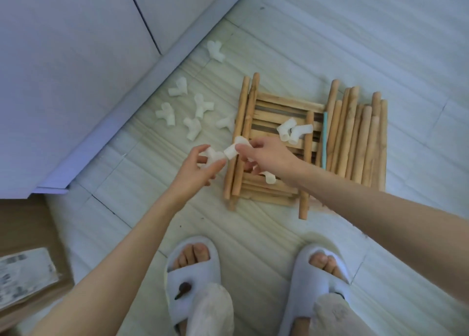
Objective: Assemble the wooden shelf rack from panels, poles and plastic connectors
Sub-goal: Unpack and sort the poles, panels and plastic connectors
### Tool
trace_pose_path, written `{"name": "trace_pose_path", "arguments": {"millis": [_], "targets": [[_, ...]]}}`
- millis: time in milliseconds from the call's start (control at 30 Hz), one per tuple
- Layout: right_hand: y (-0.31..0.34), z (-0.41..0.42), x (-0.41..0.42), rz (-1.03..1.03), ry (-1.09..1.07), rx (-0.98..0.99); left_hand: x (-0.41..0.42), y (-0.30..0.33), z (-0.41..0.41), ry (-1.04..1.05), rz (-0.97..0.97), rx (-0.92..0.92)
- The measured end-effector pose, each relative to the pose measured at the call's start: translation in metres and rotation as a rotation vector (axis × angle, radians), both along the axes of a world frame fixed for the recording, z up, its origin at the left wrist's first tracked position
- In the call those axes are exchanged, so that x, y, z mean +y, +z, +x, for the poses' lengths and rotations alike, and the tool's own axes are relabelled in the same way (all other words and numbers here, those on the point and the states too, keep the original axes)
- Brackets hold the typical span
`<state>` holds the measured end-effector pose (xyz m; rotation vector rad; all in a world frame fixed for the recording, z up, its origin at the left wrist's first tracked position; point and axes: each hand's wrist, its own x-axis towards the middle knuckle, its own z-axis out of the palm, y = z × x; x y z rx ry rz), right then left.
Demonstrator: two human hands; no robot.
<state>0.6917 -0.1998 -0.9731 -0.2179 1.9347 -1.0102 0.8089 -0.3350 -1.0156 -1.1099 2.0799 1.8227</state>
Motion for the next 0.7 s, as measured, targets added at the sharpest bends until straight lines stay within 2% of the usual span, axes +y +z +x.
{"name": "trace_pose_path", "arguments": {"millis": [67, 300, 400, 500, 600, 700], "targets": [[0.000, -0.013, -0.028, 0.019, 0.034, 0.011, -0.018, -0.012, -0.011, 0.184, 0.037, -0.038], [-0.033, -0.033, -0.092, 0.103, -0.021, 0.015, -0.063, -0.051, -0.047, 0.563, 0.134, -0.152], [-0.047, -0.041, -0.103, 0.096, -0.136, -0.053, -0.078, -0.058, -0.063, 0.600, 0.219, -0.135], [-0.054, -0.048, -0.112, -0.011, -0.236, -0.110, -0.084, -0.054, -0.086, 0.593, 0.354, -0.045], [-0.053, -0.055, -0.115, -0.063, -0.137, -0.010, -0.087, -0.043, -0.112, 0.608, 0.516, 0.079], [-0.043, -0.062, -0.108, -0.092, -0.119, 0.113, -0.088, -0.030, -0.128, 0.531, 0.532, 0.156]]}}
